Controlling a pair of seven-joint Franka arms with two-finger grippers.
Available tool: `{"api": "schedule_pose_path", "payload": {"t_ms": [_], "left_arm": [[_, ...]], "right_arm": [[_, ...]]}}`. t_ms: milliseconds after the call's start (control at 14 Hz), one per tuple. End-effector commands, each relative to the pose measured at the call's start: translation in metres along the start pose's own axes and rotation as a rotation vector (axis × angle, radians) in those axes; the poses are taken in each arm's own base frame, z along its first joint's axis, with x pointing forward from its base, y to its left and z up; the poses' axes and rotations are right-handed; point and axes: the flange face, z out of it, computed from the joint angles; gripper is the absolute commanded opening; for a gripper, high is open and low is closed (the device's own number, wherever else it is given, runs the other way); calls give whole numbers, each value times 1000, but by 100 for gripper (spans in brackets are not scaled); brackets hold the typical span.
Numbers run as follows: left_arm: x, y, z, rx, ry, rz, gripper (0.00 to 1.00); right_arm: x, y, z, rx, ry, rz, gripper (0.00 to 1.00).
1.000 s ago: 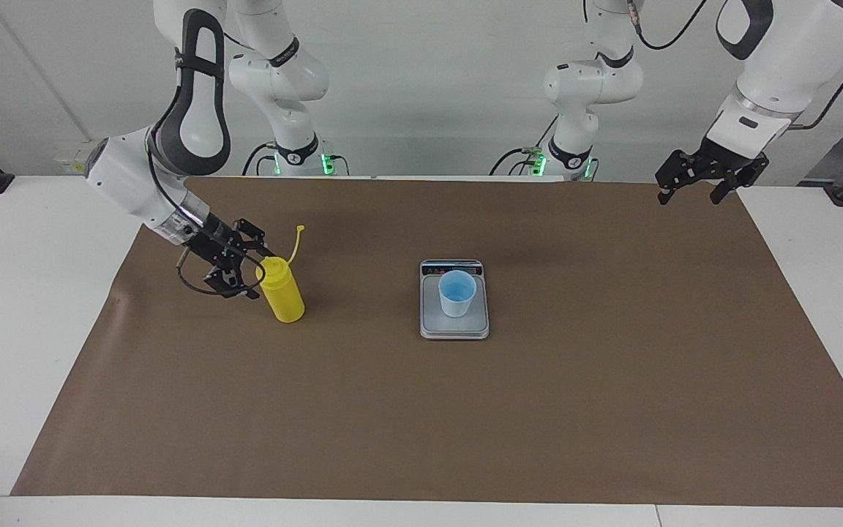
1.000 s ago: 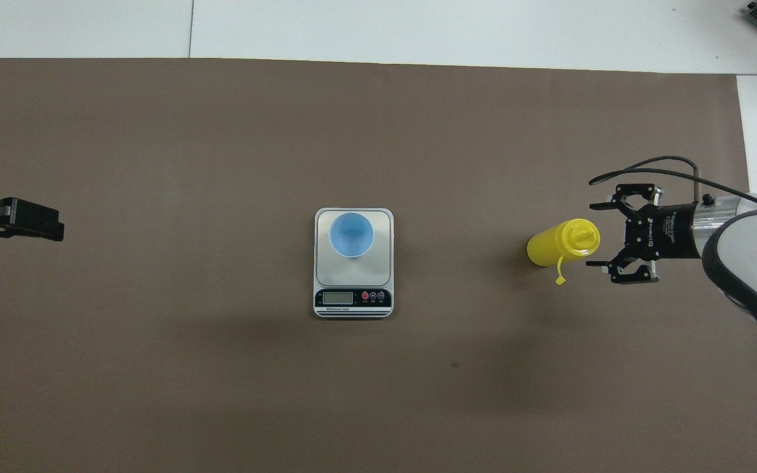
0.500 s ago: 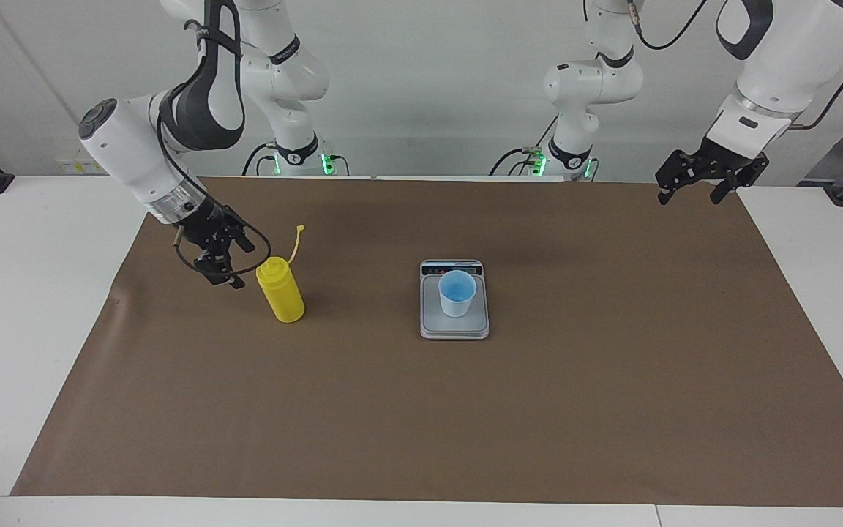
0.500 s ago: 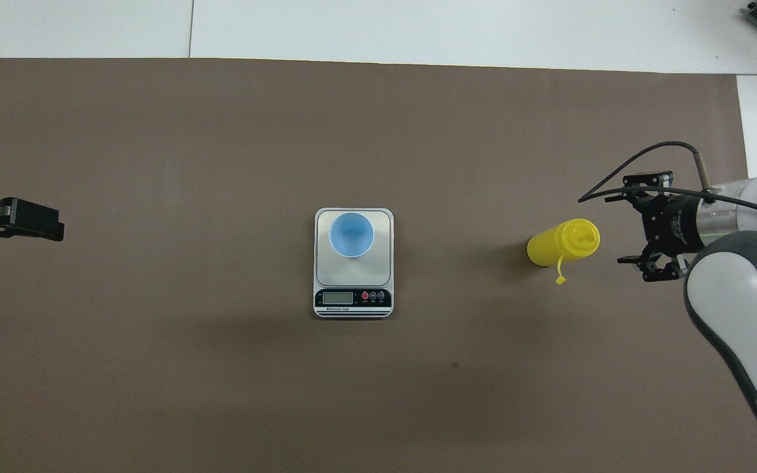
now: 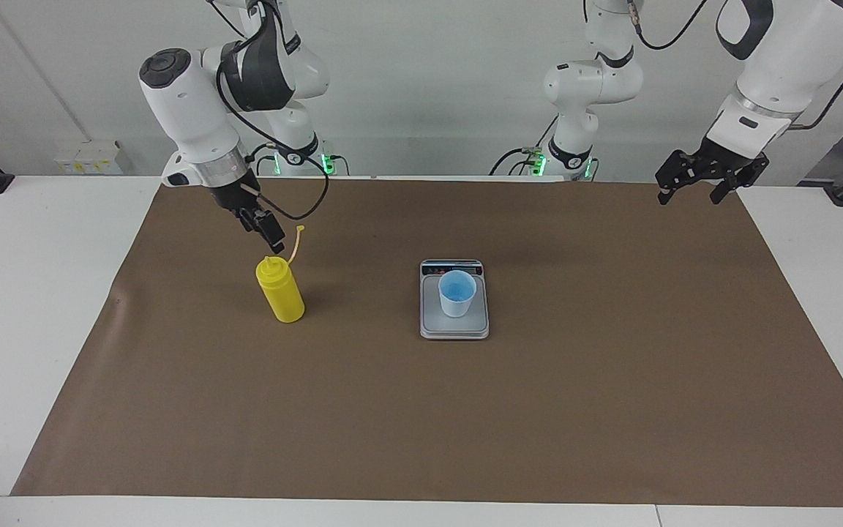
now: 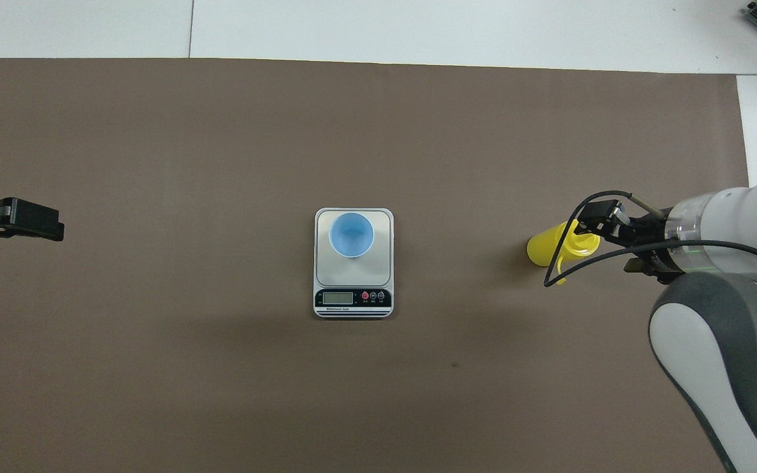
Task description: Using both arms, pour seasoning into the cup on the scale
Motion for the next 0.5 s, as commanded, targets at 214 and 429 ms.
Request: {"api": "schedule_pose_path", "payload": {"t_ms": [214, 429], "left_arm": [[-7, -3, -3, -7, -2, 1, 100], [-7, -3, -3, -7, -2, 1, 100]], "right_arm": [[21, -1, -67, -140, 46, -328, 100], [31, -10, -82, -141, 57, -330, 100]]}}
